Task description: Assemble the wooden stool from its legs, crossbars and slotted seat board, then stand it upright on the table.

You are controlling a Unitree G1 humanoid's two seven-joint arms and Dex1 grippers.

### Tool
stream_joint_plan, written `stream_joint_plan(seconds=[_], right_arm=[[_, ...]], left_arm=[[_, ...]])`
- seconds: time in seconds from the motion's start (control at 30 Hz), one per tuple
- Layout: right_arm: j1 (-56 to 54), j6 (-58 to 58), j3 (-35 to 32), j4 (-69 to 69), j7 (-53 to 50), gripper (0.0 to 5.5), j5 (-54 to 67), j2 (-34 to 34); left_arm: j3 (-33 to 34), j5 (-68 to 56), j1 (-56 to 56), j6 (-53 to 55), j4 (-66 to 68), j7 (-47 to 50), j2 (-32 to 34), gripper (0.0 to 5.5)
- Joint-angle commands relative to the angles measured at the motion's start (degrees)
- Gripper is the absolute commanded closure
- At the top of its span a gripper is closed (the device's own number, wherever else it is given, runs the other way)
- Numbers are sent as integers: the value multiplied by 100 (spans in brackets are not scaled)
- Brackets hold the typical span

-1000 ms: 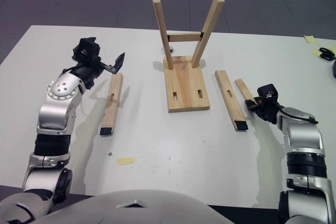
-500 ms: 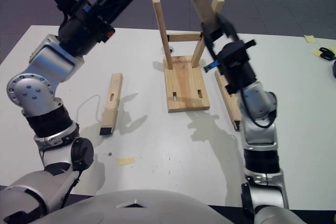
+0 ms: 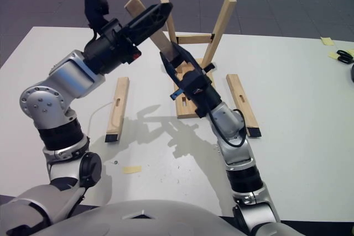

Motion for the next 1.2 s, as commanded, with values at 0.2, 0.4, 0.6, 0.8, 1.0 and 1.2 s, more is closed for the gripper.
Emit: stream_joint_plan(seconds=[0.2, 0.4, 0.6, 0.8, 1.0, 1.2], right_arm=[[256, -33, 118, -150, -217, 417, -228, 219], [333, -45, 152, -185, -288, 417, -299, 291], [345, -48, 107, -183, -293, 417, -296, 292], [293, 37, 103, -186, -215, 380, -256, 258], [340, 158, 93, -183, -221, 281, -276, 238], [431, 202, -148, -165, -342, 195, -296, 179]], left_arm=[[-262, 57, -84, -19, 126, -272, 434, 255], [-452, 133, -114, -75, 65, -425, 522, 366], [-519, 378, -188, -307, 99, -531, 553, 460], [-519, 508, -62, -419, 6, -553, 602, 497], [-296, 1512, -27, -882, 159, -273, 1106, 508], [-380, 2723, 1354, -947, -485, 532, 1243, 508]])
